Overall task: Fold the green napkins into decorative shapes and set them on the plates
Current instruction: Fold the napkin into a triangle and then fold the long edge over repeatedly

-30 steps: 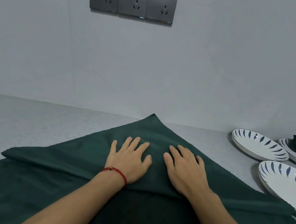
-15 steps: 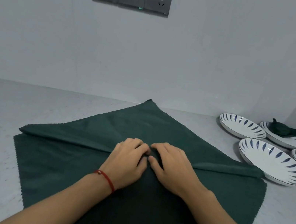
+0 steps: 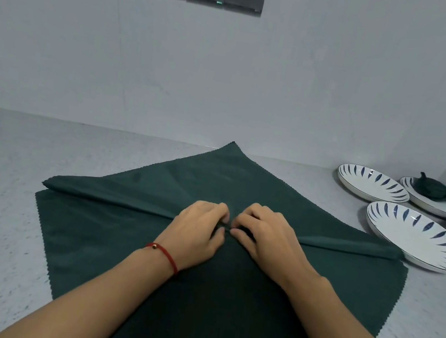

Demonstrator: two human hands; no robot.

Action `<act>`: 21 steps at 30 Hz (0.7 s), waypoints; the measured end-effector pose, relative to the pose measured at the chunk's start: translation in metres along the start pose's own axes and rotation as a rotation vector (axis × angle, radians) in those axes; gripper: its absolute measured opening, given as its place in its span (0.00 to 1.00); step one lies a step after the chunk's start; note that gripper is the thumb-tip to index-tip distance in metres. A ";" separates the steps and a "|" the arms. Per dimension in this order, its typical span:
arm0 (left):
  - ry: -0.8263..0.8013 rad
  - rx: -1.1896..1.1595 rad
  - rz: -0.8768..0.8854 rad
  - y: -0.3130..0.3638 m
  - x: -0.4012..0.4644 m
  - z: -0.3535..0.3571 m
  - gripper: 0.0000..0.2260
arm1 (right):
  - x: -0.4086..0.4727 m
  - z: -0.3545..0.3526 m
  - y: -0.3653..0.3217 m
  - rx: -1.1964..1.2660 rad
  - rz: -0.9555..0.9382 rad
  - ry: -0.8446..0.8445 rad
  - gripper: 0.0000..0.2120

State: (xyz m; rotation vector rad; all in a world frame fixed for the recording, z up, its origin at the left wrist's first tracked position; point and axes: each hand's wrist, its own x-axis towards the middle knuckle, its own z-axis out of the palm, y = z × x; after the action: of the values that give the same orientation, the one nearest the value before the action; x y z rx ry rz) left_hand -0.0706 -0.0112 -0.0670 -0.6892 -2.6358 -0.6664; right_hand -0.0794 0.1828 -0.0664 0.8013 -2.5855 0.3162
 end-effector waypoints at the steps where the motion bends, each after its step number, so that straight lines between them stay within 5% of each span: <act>1: -0.005 0.003 0.012 -0.001 0.000 0.000 0.02 | 0.000 0.001 0.000 -0.002 -0.006 0.008 0.08; 21: 0.007 0.184 -0.072 -0.003 0.018 0.007 0.07 | 0.007 0.007 -0.003 0.235 0.208 0.018 0.05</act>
State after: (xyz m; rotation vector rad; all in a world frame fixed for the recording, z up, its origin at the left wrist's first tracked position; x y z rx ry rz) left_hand -0.0885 -0.0033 -0.0661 -0.5402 -2.6830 -0.4370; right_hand -0.0852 0.1743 -0.0687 0.6015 -2.6508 0.6969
